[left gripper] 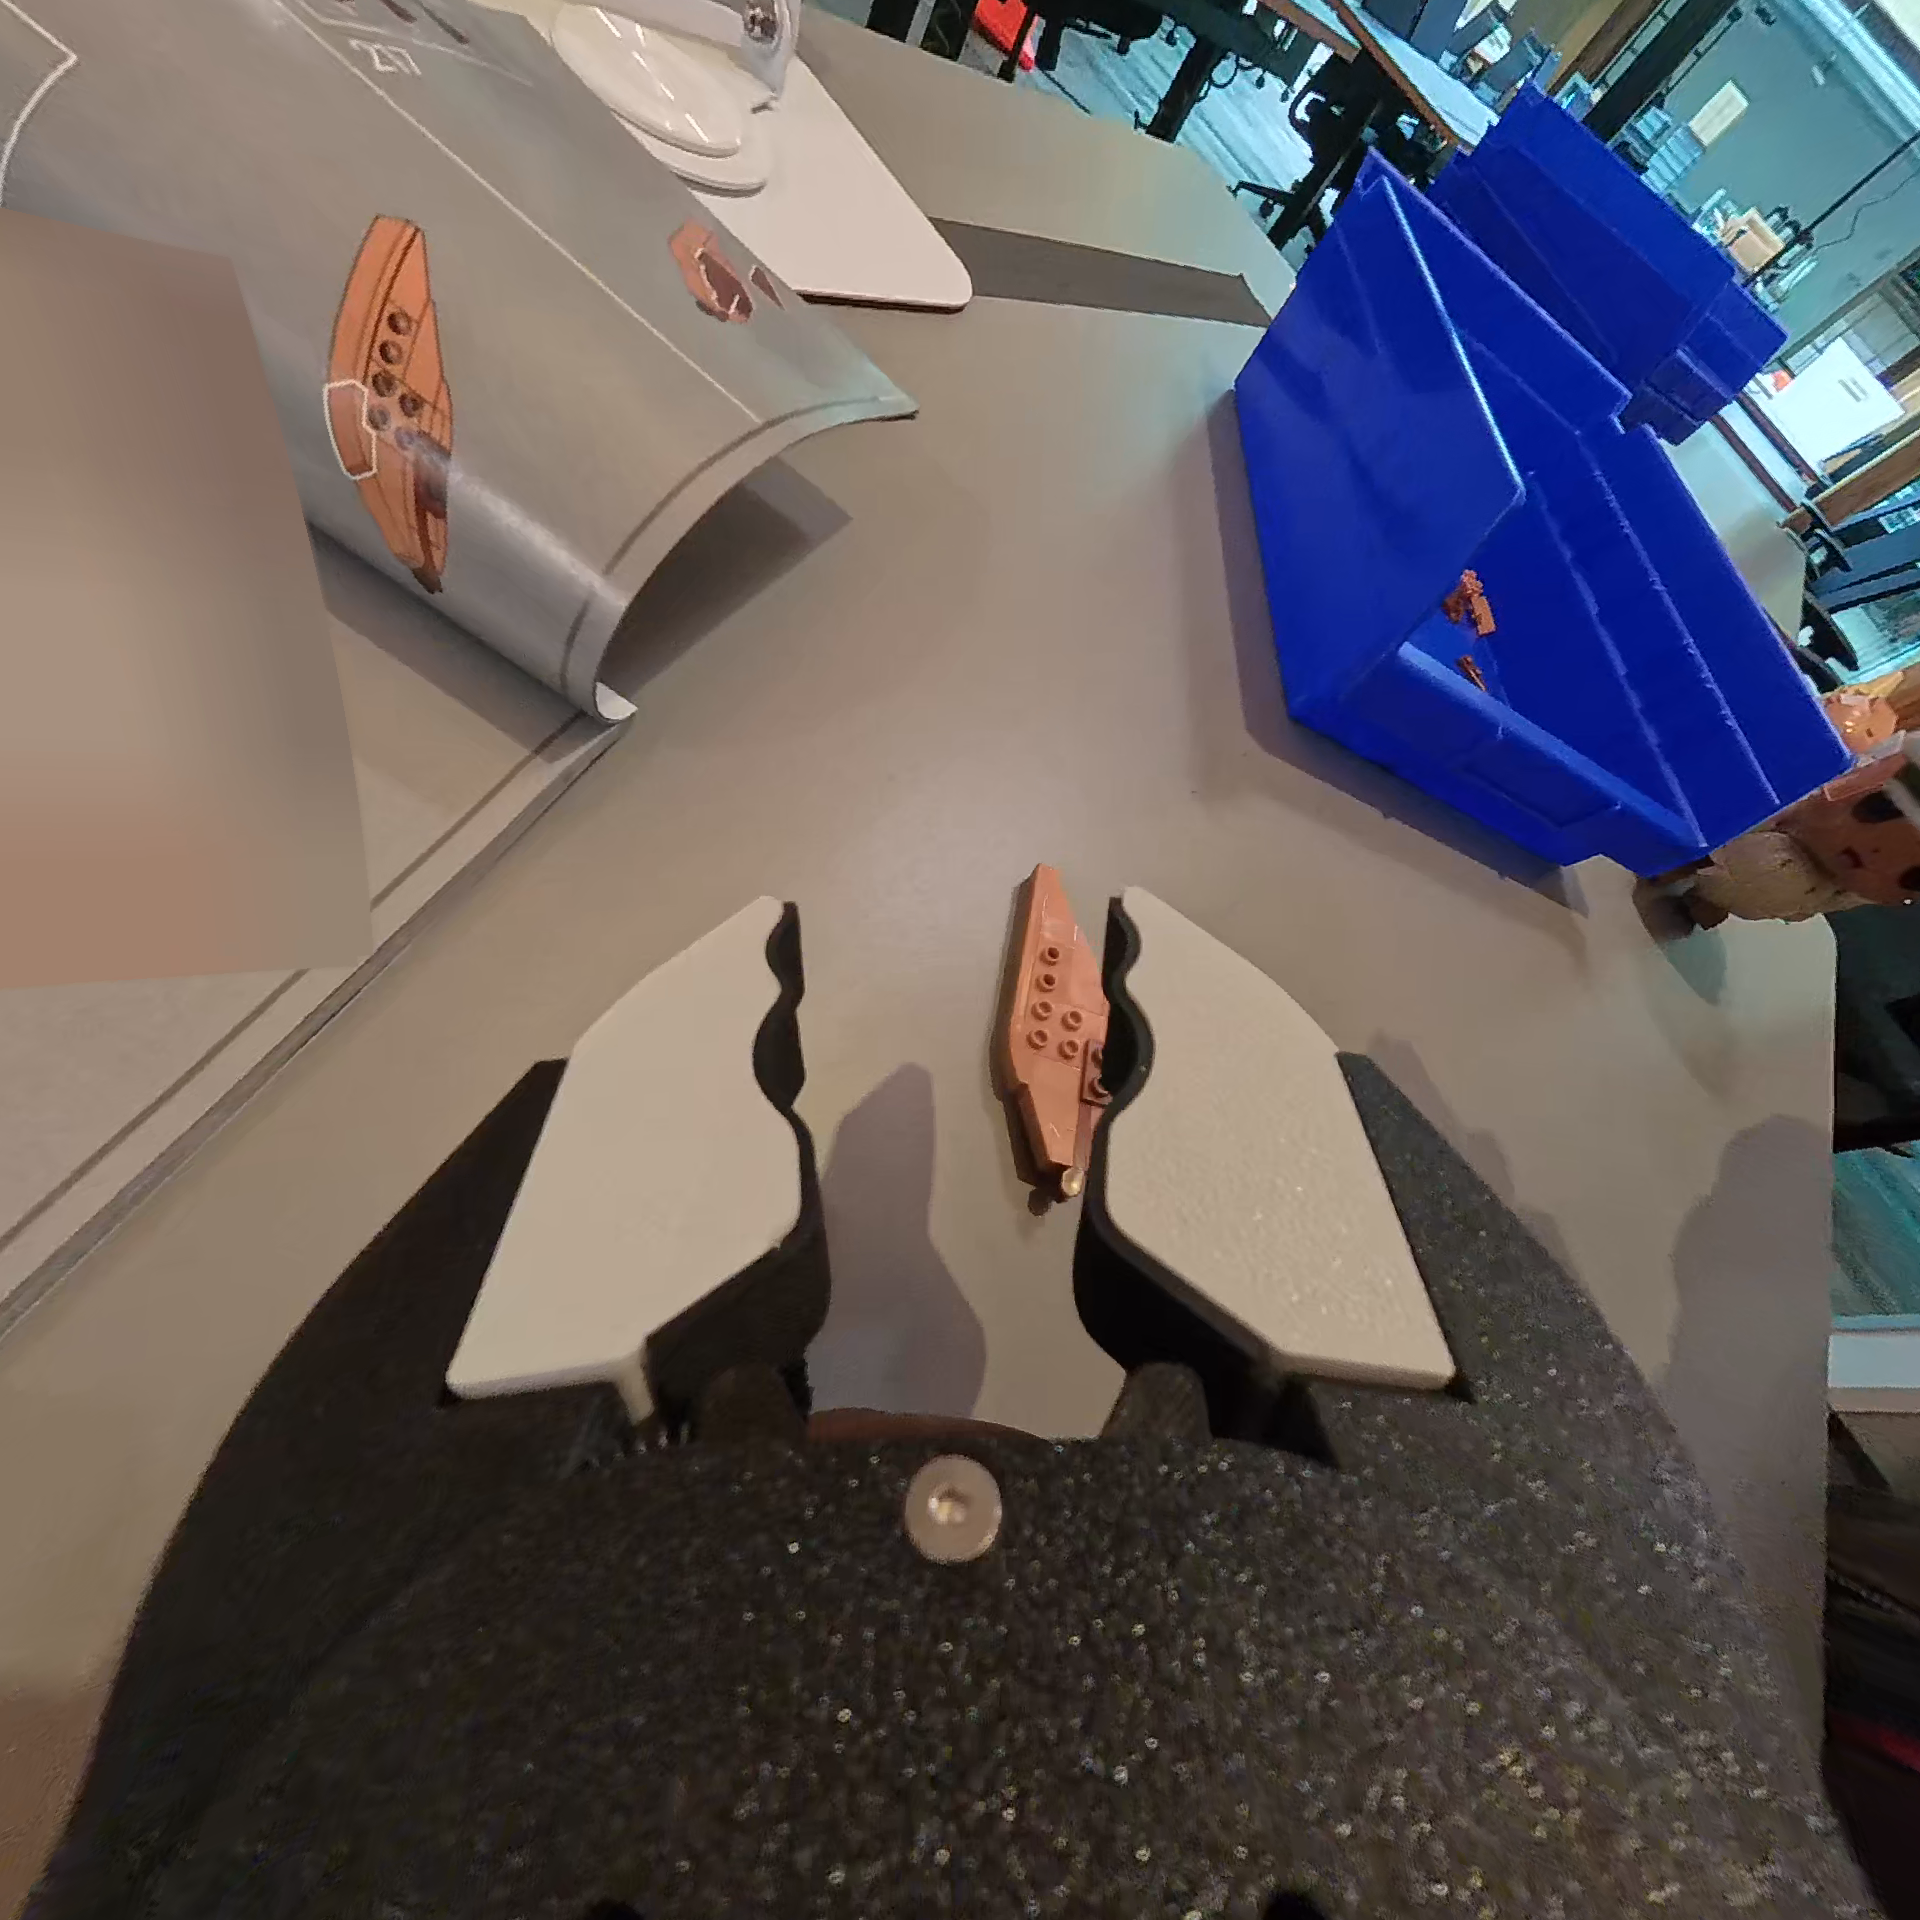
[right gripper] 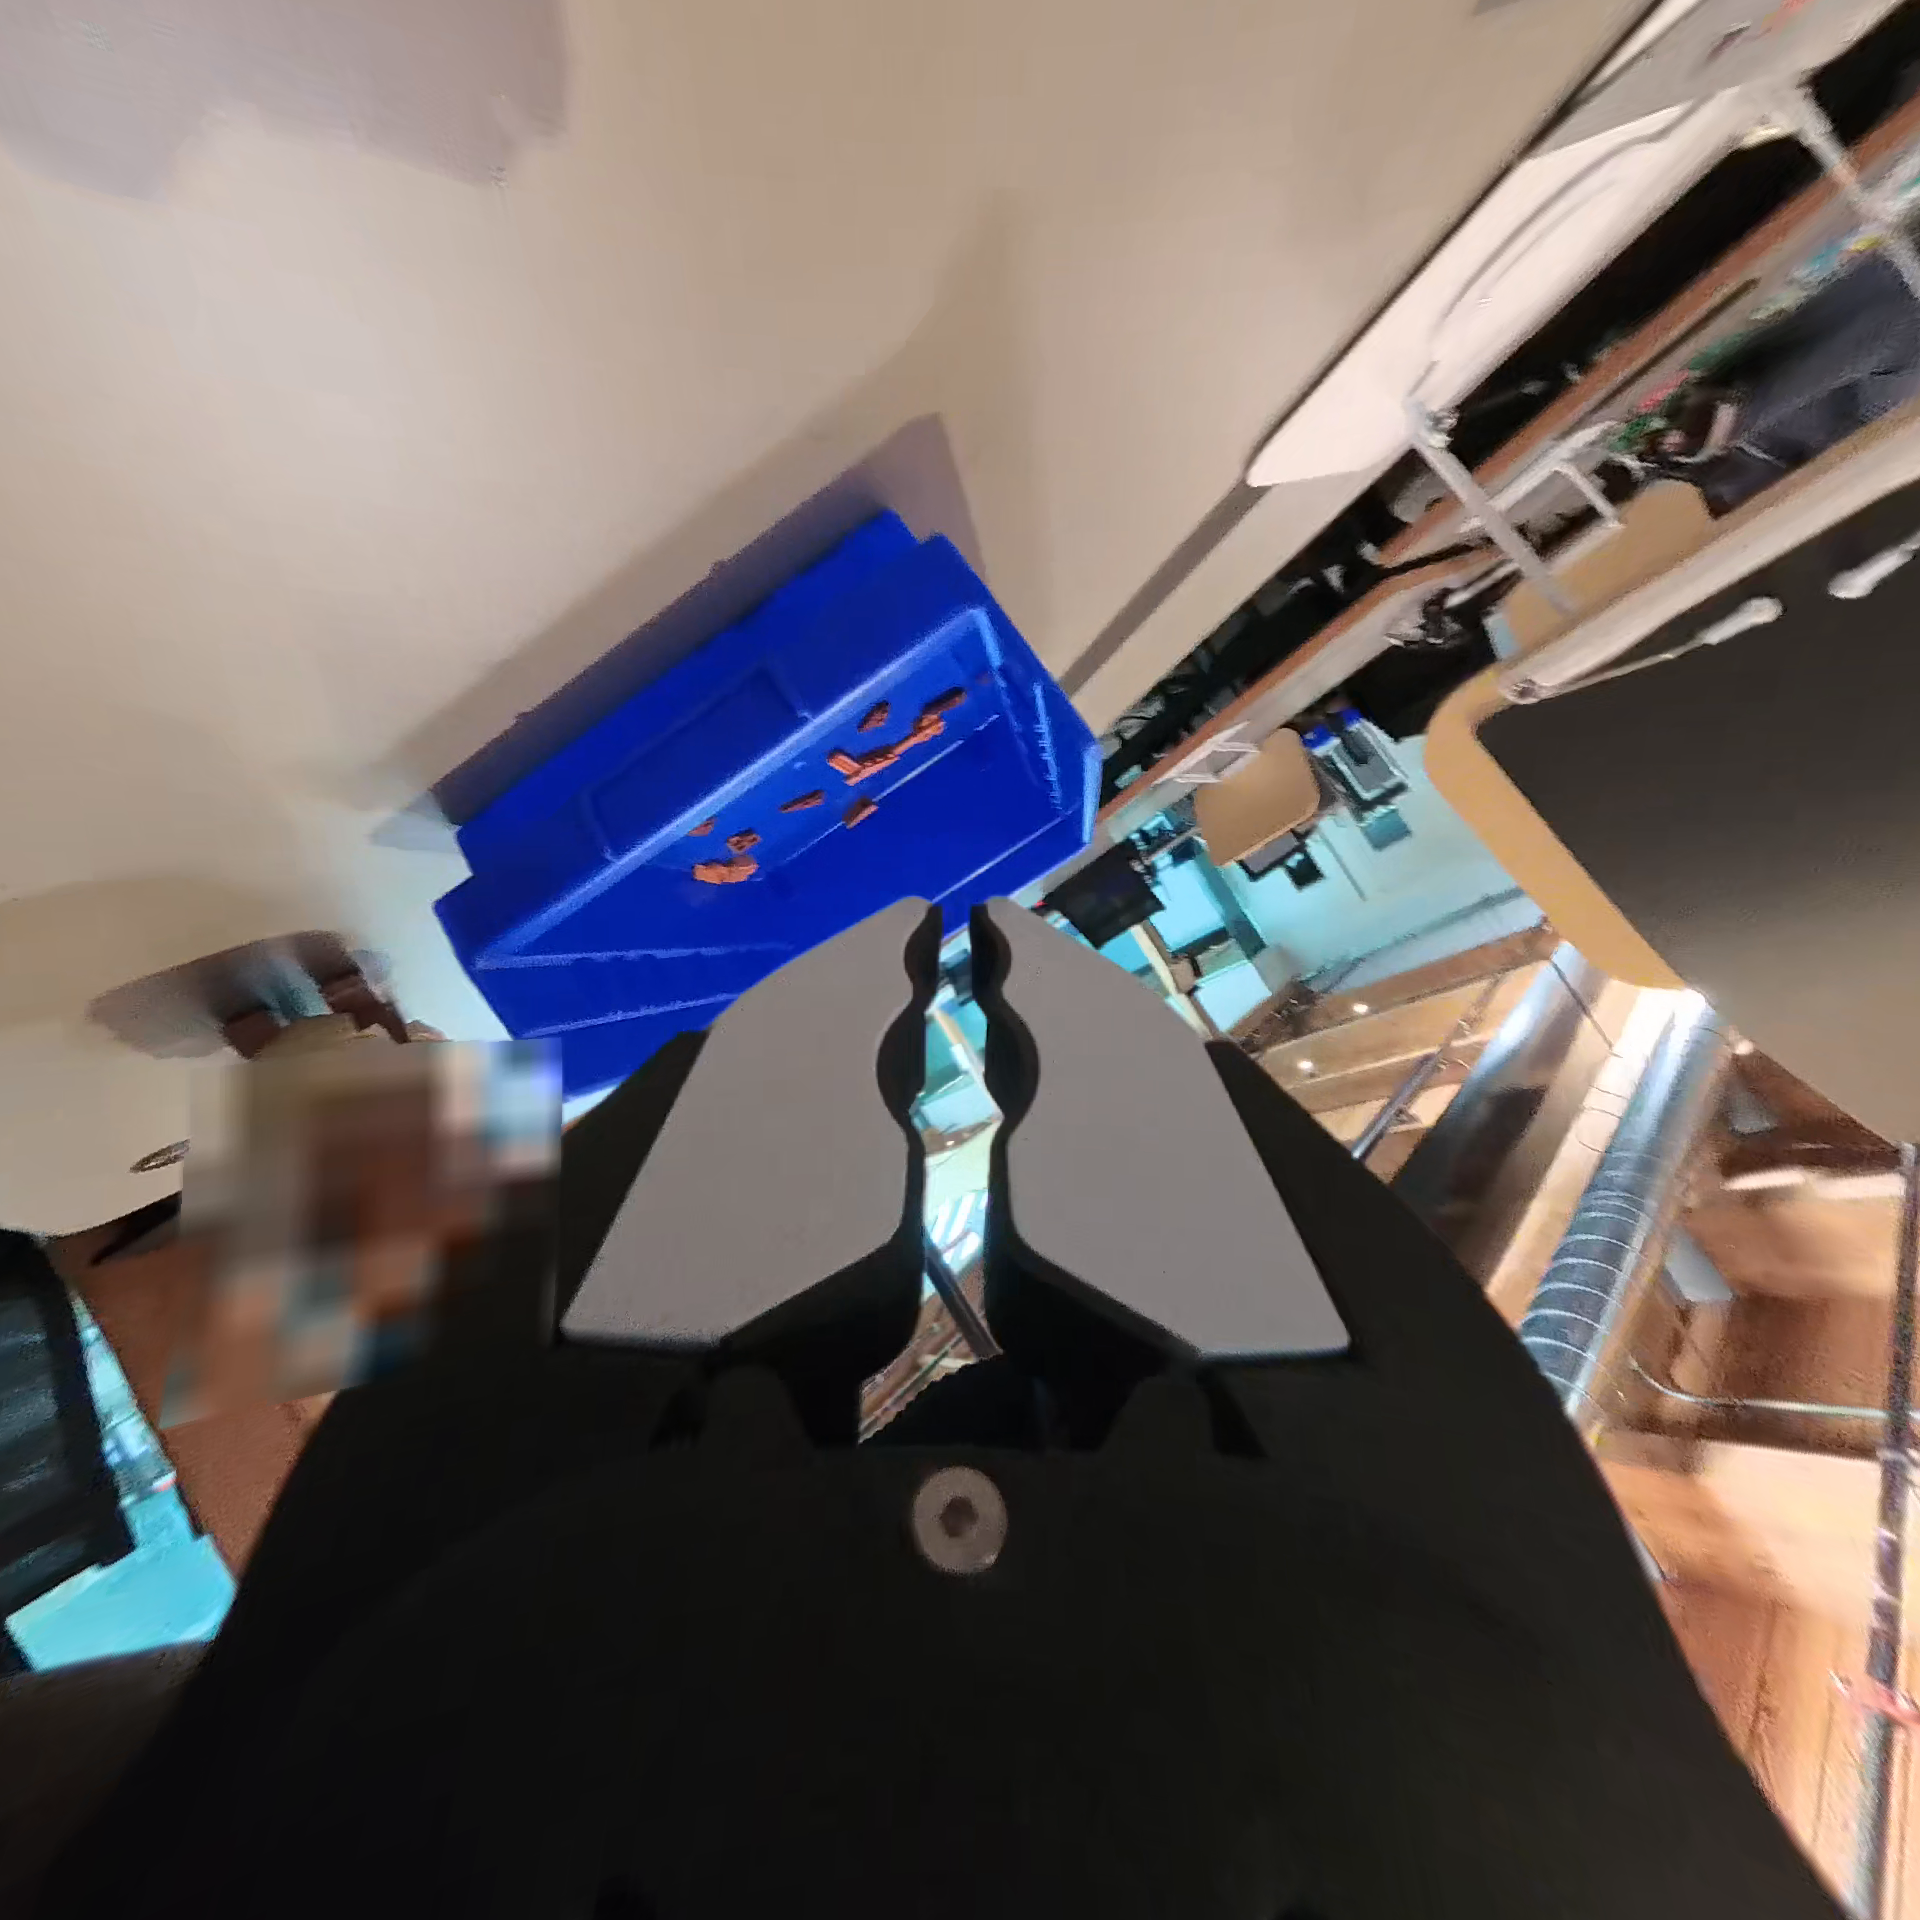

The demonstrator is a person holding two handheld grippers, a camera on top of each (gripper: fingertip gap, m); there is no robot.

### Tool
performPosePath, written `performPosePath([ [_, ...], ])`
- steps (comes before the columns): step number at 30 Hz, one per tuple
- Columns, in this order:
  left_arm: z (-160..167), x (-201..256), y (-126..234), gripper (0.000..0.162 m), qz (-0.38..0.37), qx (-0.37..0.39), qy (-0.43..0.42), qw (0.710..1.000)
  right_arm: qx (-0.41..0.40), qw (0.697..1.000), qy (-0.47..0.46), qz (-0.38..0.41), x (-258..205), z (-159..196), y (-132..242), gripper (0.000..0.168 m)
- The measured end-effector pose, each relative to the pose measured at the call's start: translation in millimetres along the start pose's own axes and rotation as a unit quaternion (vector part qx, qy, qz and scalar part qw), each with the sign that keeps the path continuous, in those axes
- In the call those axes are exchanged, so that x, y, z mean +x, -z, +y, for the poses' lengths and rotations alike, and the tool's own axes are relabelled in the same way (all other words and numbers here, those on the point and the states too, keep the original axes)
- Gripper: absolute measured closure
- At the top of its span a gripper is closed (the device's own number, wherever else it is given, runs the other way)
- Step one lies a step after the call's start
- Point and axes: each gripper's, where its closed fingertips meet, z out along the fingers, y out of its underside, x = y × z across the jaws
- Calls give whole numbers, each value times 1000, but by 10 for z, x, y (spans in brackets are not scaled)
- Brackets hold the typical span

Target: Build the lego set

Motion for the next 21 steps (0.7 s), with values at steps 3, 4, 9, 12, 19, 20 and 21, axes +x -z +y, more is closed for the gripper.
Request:
performPosePath([
  [3, 9, 30, -6, 106, 6, -3, -2, 1000, -6, 1000, -3, 6, 62, 19, 15, 163],
  [4, 14, 34, -8, 106, 7, -3, -2, 1000, -7, 1000, -3, 20, 105, 13, 62, 164],
  [9, 8, 99, -25, 106, 23, 0, -4, 1000, -2, 998, 3, 60, 181, -133, 59, 162],
  [12, -49, 185, -9, 106, 34, 16, -25, 999, 62, 995, -73, 29, 174, -356, -108, 157],
  [19, -119, 226, -33, 106, 12, 58, -100, 993, 254, 887, -373, -96, 33, -892, -671, 153],
  [20, -115, 225, -45, 106, 14, 62, -102, 993, 270, 864, -412, -107, 27, -927, -753, 153],
  [21, -111, 222, -56, 107, 17, 66, -100, 993, 286, 841, -445, -114, 27, -952, -822, 153],
])
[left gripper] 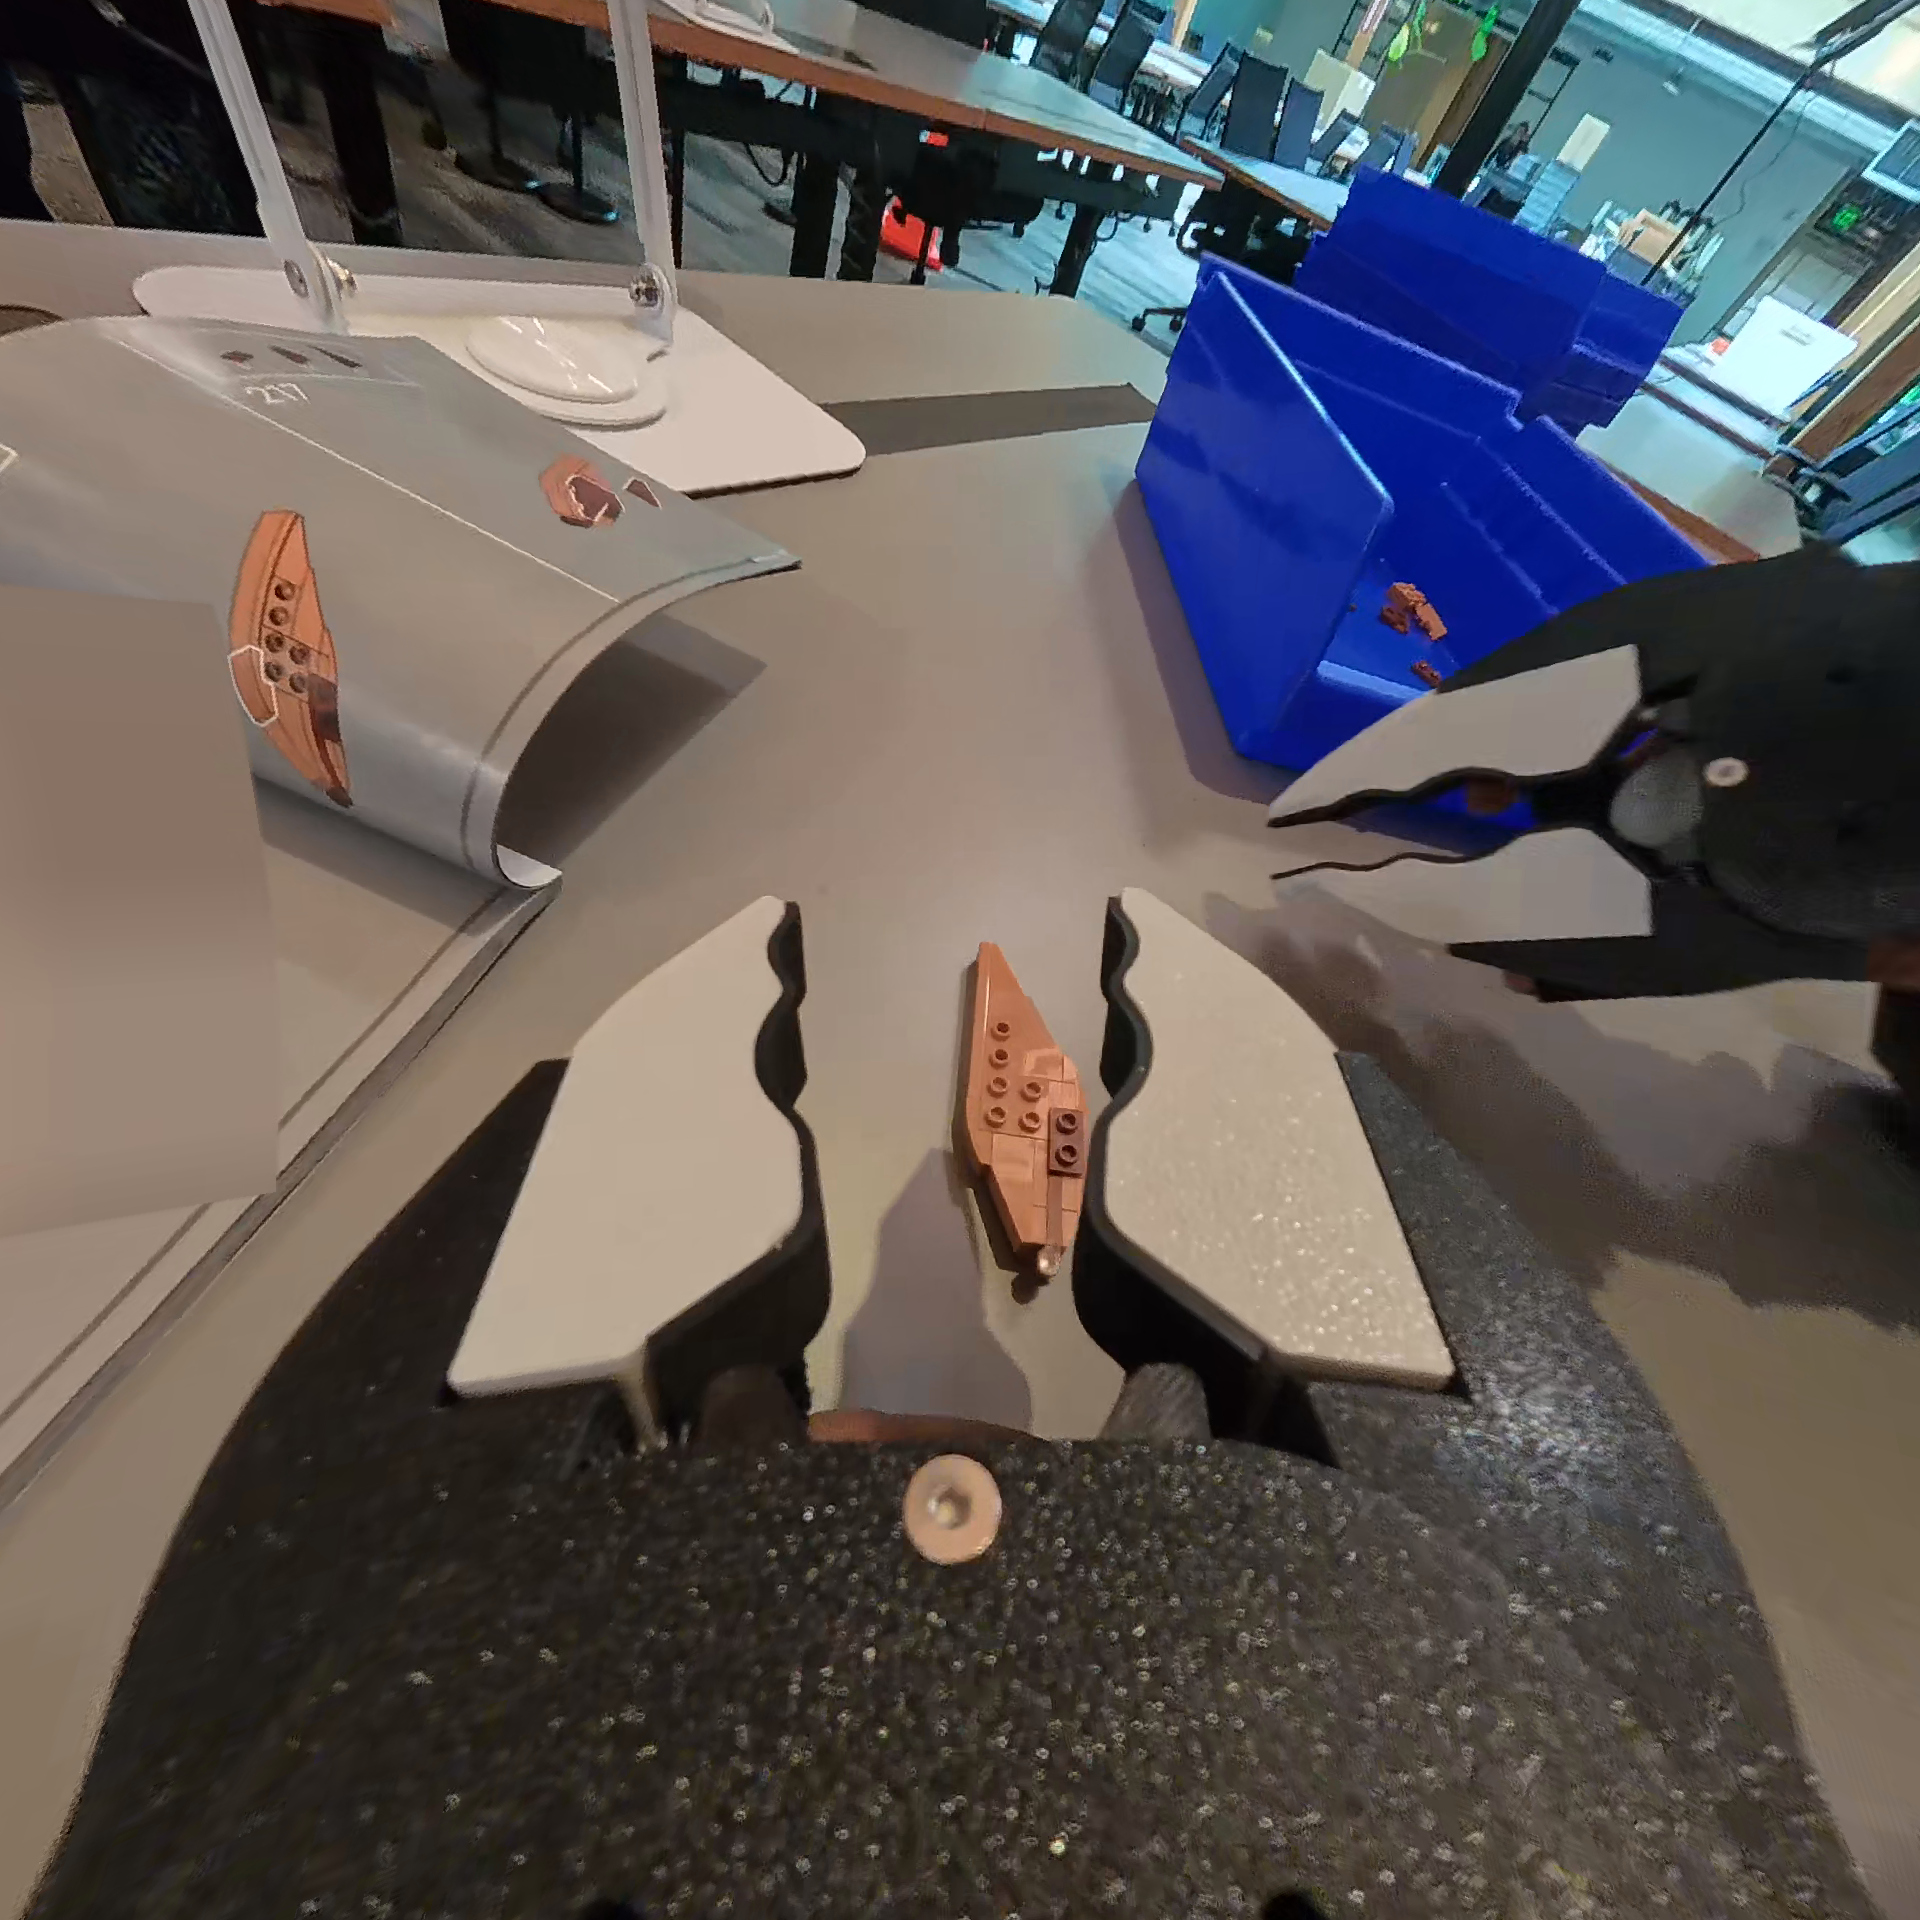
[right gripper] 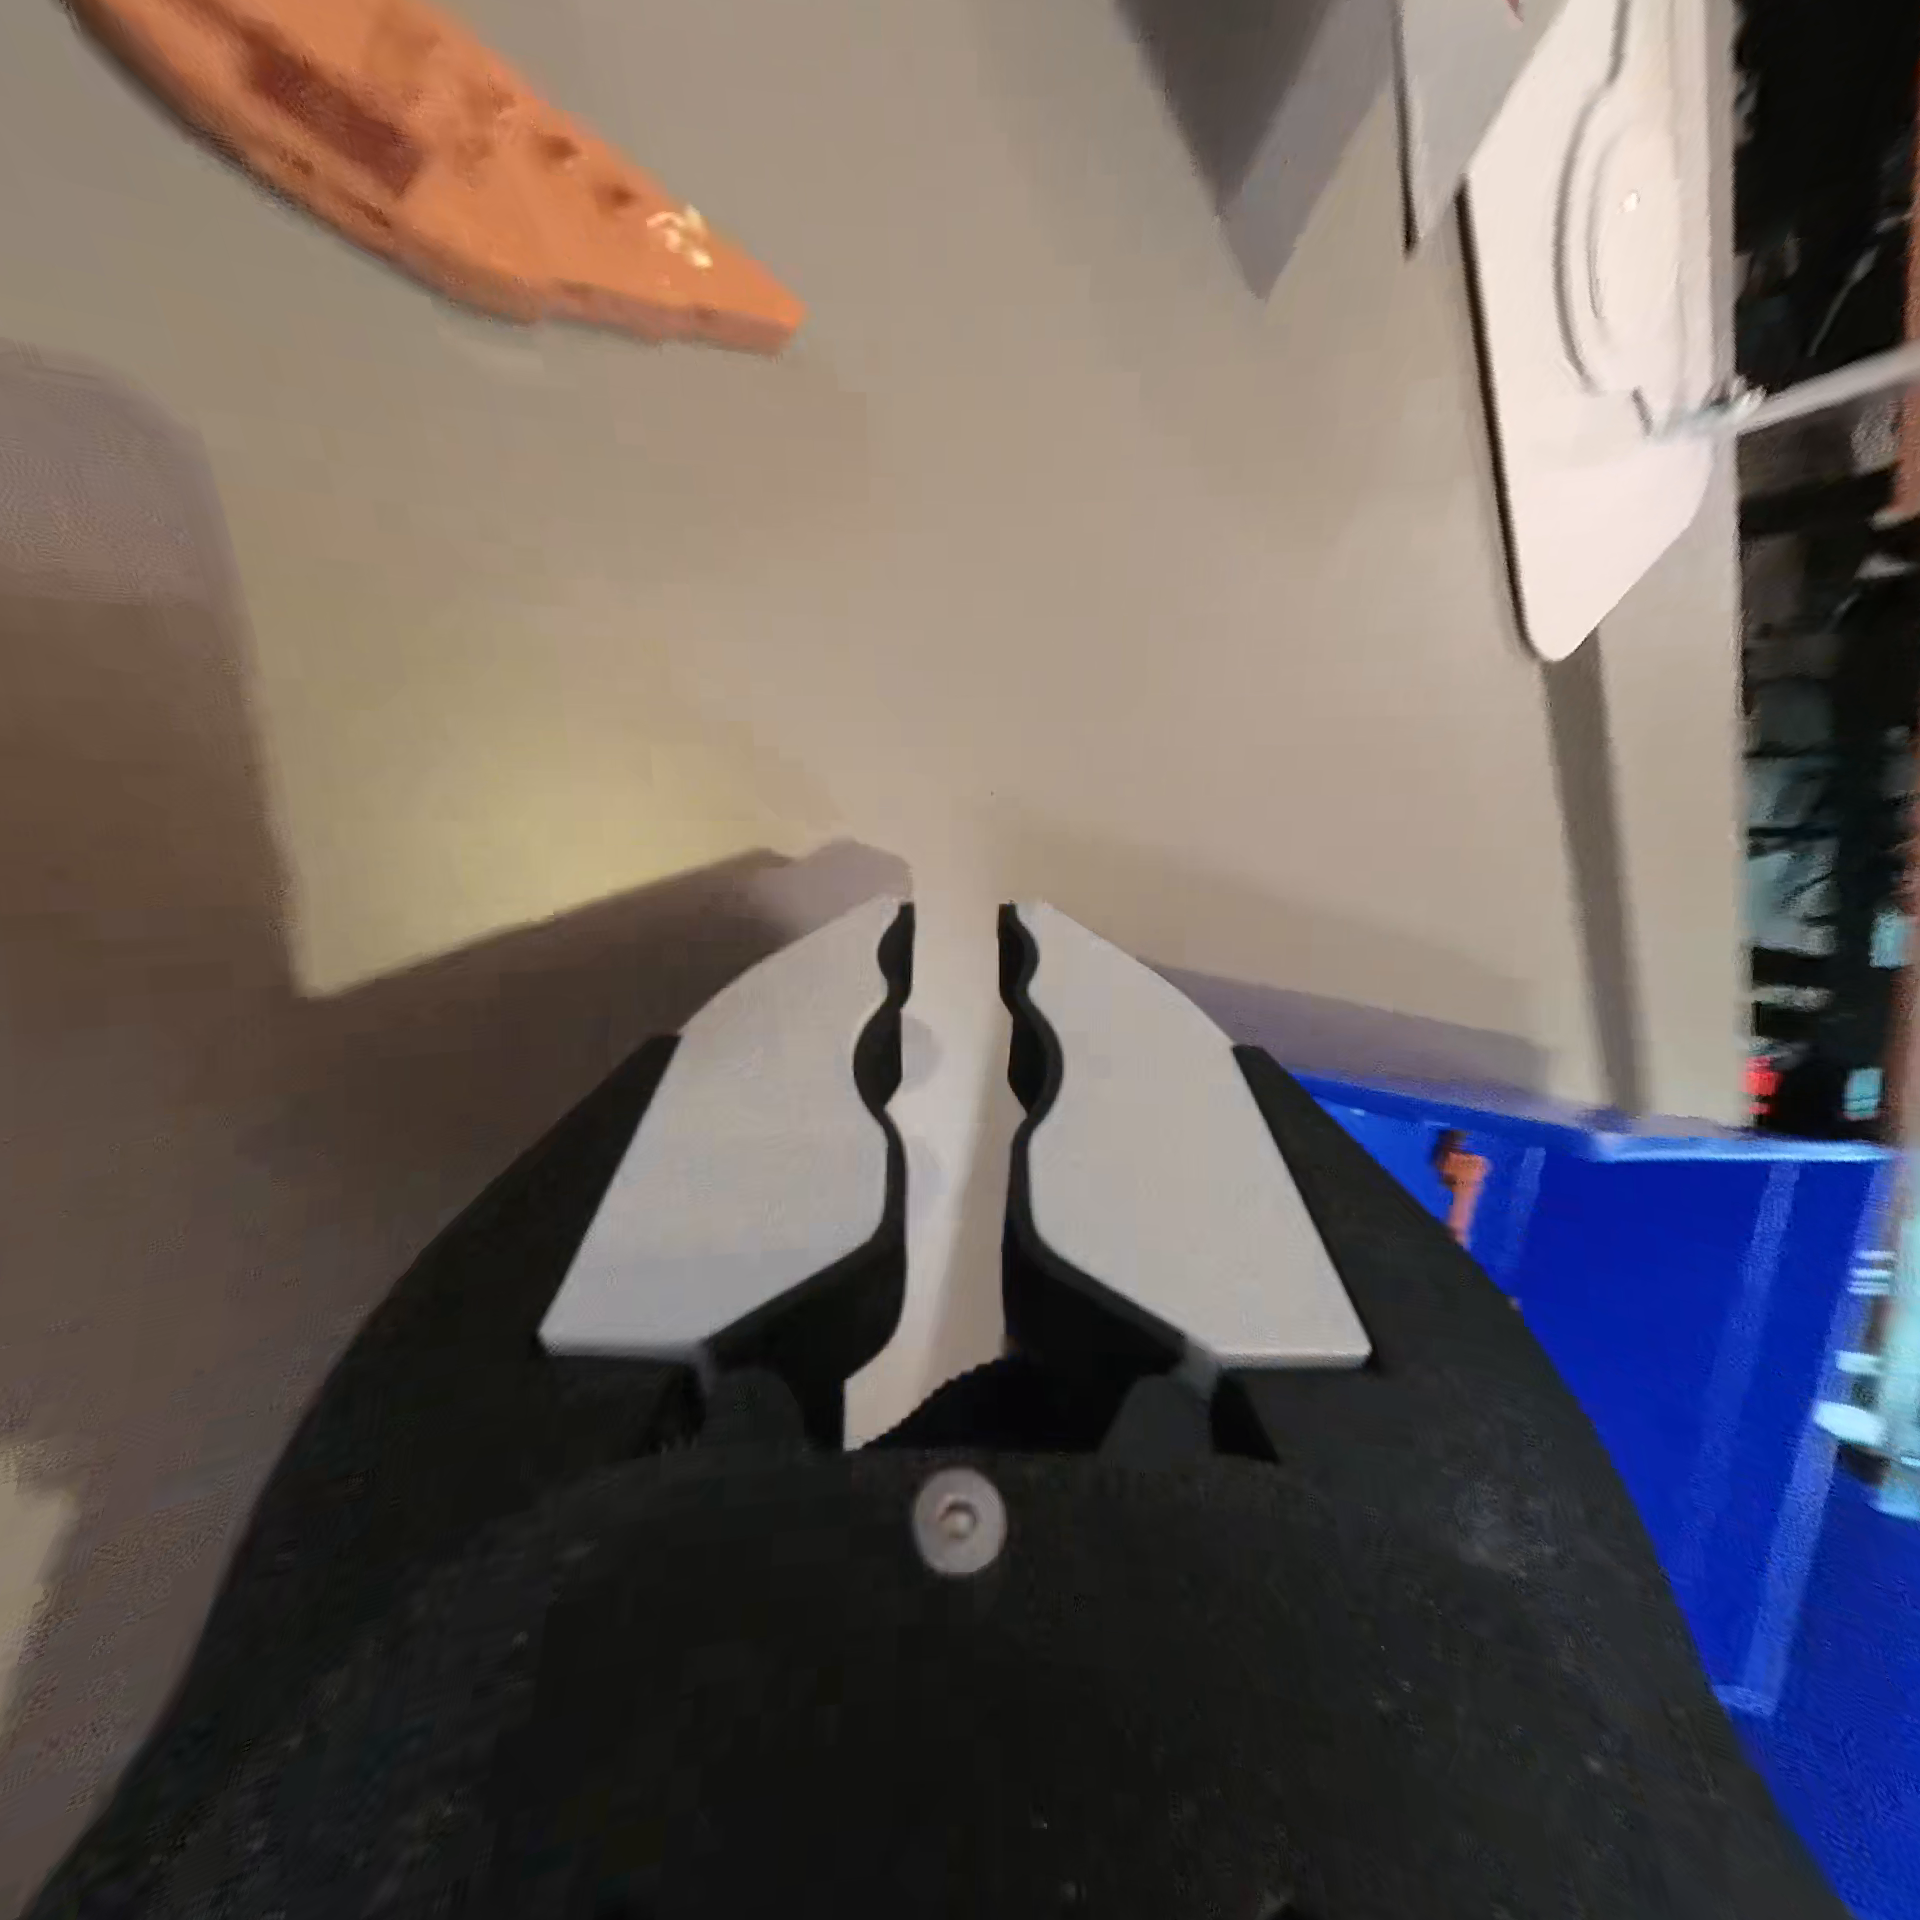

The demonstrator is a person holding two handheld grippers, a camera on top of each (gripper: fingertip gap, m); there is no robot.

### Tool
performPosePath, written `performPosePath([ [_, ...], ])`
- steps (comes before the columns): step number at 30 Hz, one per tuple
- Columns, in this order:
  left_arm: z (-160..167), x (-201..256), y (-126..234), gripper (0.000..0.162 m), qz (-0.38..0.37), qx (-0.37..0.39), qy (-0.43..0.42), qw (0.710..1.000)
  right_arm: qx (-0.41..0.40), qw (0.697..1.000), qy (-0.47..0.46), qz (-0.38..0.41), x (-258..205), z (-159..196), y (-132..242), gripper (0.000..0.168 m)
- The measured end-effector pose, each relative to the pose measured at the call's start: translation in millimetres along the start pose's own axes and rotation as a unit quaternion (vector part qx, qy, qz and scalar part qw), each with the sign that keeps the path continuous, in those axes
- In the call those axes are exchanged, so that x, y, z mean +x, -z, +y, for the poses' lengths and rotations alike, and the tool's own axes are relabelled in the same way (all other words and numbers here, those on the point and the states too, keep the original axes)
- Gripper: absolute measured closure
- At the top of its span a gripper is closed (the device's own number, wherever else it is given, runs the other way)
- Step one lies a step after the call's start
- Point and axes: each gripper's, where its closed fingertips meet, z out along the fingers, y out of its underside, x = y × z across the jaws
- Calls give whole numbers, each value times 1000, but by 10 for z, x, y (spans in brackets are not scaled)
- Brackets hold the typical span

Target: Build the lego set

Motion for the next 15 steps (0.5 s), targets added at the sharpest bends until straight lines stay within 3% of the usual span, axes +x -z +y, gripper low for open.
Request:
performPosePath([
  [7, -62, -11, 9, 111, 8, 36, 9, 999, 109, 984, -136, -46, 13, -56, -190, 152],
  [15, -40, 17, 0, 112, 21, 28, 11, 999, 154, 962, -202, -101, -54, -76, -230, 152],
])
